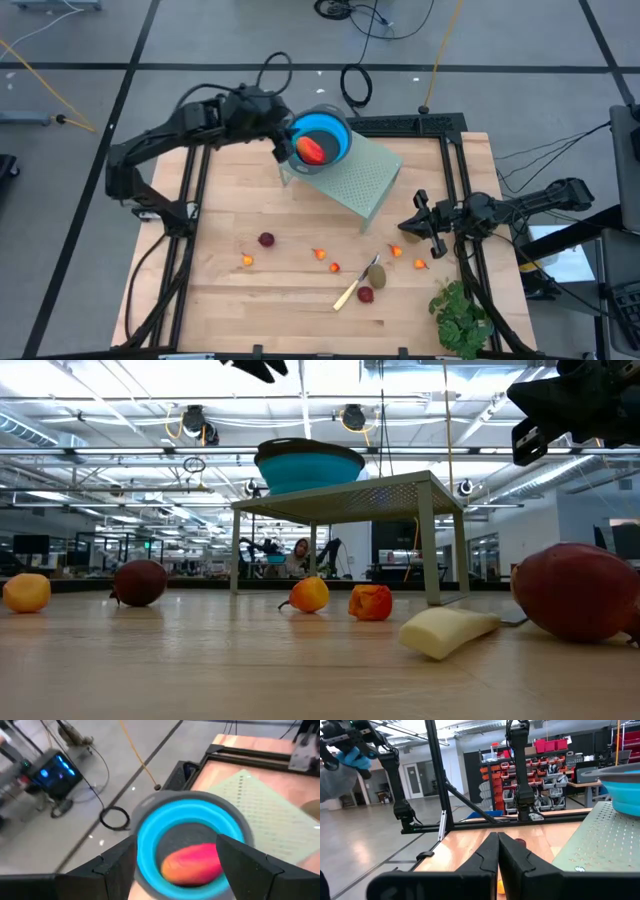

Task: Pick & Place Fruit
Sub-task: Put the pomegranate into the blue strainer bowl on the shelf

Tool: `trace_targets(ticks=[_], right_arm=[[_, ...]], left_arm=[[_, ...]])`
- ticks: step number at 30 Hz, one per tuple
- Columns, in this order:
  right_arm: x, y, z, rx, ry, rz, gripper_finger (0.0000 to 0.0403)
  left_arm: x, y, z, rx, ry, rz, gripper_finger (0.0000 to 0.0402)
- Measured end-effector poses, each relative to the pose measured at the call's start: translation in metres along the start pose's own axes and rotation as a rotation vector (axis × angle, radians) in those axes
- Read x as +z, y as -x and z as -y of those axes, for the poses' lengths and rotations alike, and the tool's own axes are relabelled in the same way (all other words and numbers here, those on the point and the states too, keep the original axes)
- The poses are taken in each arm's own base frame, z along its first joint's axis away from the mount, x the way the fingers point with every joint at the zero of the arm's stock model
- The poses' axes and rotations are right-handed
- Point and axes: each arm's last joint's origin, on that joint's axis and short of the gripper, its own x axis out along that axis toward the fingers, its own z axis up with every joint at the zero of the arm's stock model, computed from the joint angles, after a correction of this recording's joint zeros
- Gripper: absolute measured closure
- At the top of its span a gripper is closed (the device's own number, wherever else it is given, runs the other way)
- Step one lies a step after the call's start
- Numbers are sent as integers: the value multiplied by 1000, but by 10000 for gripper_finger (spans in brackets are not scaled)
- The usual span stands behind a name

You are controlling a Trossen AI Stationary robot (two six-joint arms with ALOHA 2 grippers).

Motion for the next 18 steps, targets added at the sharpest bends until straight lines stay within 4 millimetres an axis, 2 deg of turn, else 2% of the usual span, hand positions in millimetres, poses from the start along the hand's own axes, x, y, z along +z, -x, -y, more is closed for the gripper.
trace_targets(ticks=[9,18], right_arm=[[-2,0,0,-2,0,-17,403],[-2,0,0,-2,1,-17,403]], left_arm=[[-8,35,8,-60,131,-13,131],[-23,46,18,-80,217,-149,131]])
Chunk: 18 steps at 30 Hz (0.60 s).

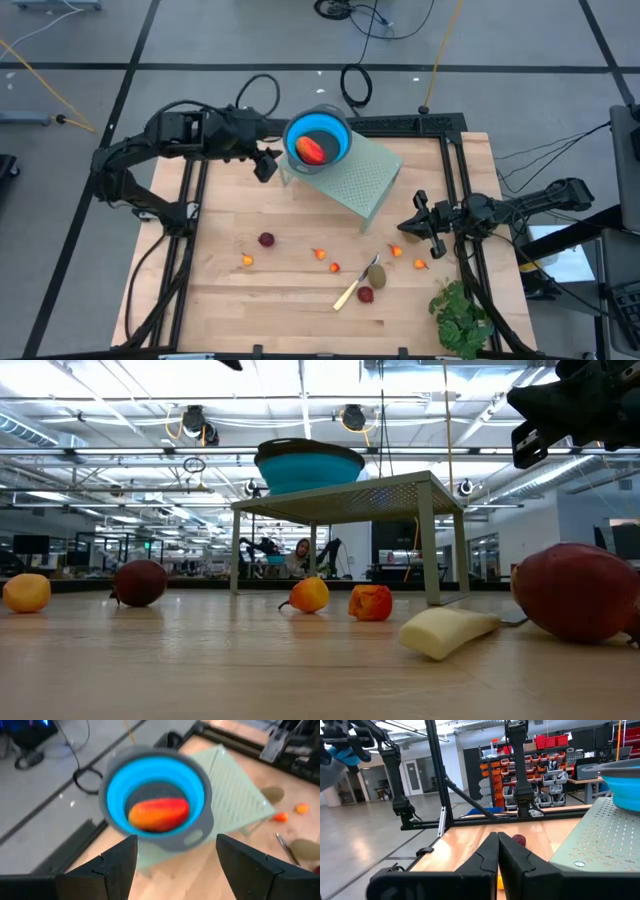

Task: Pick & Place Fruit
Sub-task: Put the pomegranate into the blue strainer bowl on the shelf

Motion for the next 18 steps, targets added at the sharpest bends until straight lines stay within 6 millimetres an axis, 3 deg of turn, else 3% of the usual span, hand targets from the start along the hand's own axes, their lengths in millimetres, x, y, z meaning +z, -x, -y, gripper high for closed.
trace_targets(ticks=[18], right_arm=[[0,0,0,3,-60,0,403]], left_arm=[[-35,16,20,17,81,-240,131]])
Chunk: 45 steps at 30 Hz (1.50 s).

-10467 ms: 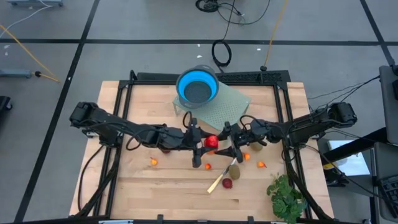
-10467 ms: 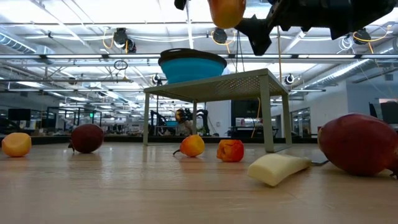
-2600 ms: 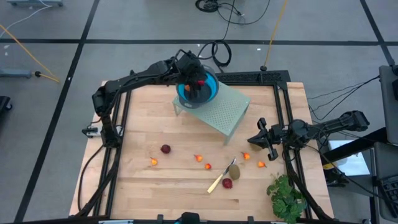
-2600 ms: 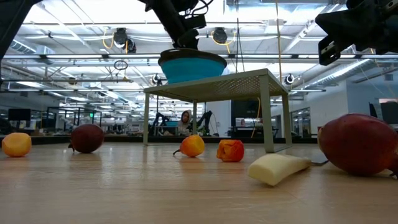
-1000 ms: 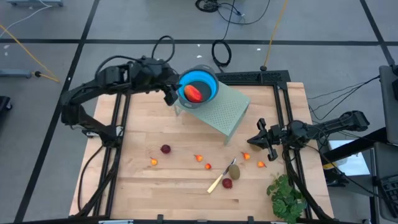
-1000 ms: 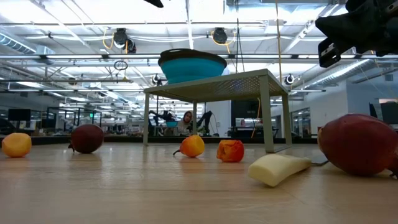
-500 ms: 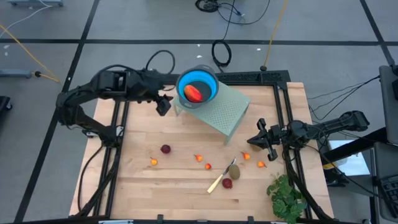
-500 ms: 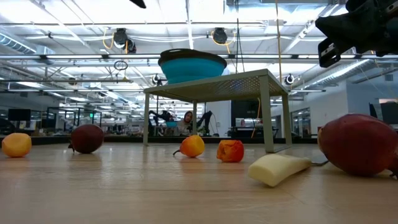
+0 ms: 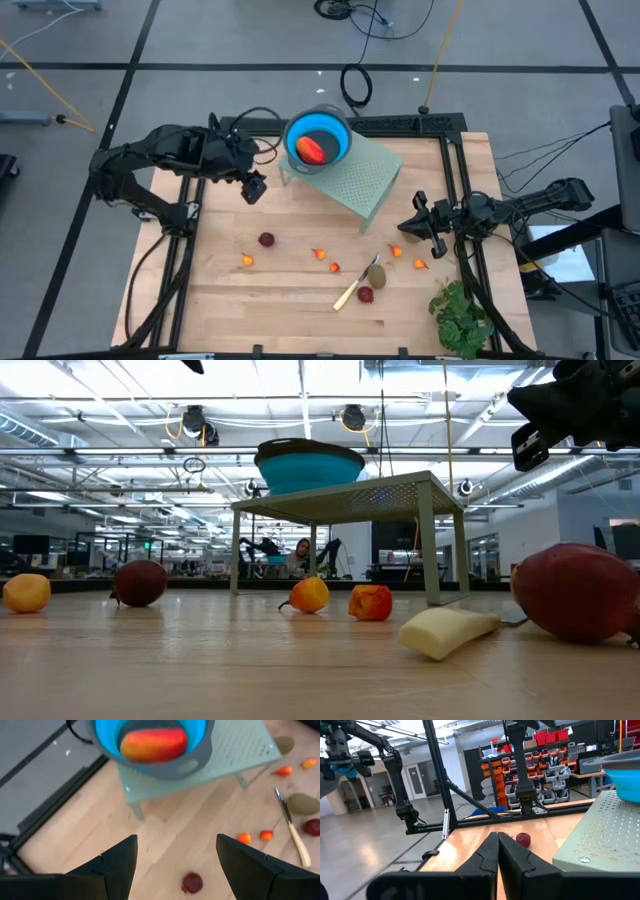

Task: Pick & Place Fruit
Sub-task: Put the pomegranate into the blue strainer bowl on the shelf

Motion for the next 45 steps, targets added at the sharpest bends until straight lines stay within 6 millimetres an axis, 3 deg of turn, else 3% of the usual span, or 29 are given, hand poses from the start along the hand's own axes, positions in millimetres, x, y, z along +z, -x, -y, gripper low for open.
trace_targets(ticks=[11,28,45], right_arm=[[-2,0,0,-4,0,-22,396],[-2,0,0,-4,0,-22,394],[-2,0,0,-4,0,-22,394]], left_arm=[[-26,7,16,-17,67,-111,131],[-75,-36,42,71,138,-296,131],[-81,-44,50,41,64,-280,131]])
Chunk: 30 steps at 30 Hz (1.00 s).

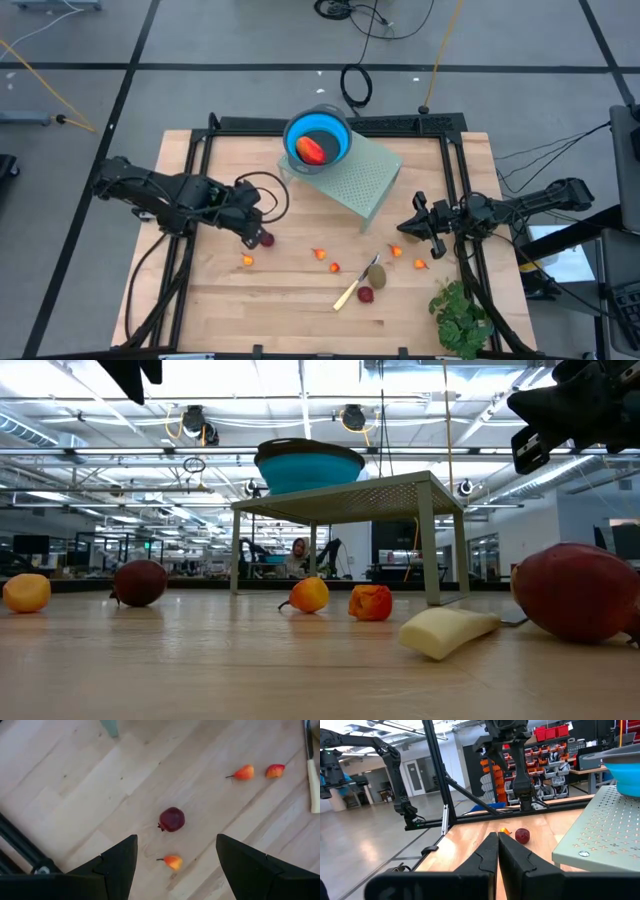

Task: Pick & Place Fruit
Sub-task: Put the pomegranate into the blue strainer bowl on the shelf

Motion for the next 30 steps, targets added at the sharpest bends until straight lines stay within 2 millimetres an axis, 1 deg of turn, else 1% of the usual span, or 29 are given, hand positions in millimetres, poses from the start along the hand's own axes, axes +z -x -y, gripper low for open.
trace_targets(ticks=[4,10,12,17,21,26,30], right_arm=[[0,0,0,0,0,0,394],[0,0,0,0,0,0,394],[0,0,0,0,0,0,394],[0,0,0,0,0,0,394],[-1,0,0,-2,0,-8,394],[-8,0,2,-21,-30,-83,394],[-12,1,3,-34,-72,-124,394]], left_arm=[[2,-2,5,-24,-62,17,131],[4,-9,9,-21,-108,36,131],[3,-17,11,-20,-122,47,131],[-5,-41,12,-2,-149,-2,131],[-12,-63,12,12,-154,-23,131],[-20,-83,10,5,-167,-73,131],[-20,-98,6,-2,-167,-90,131]])
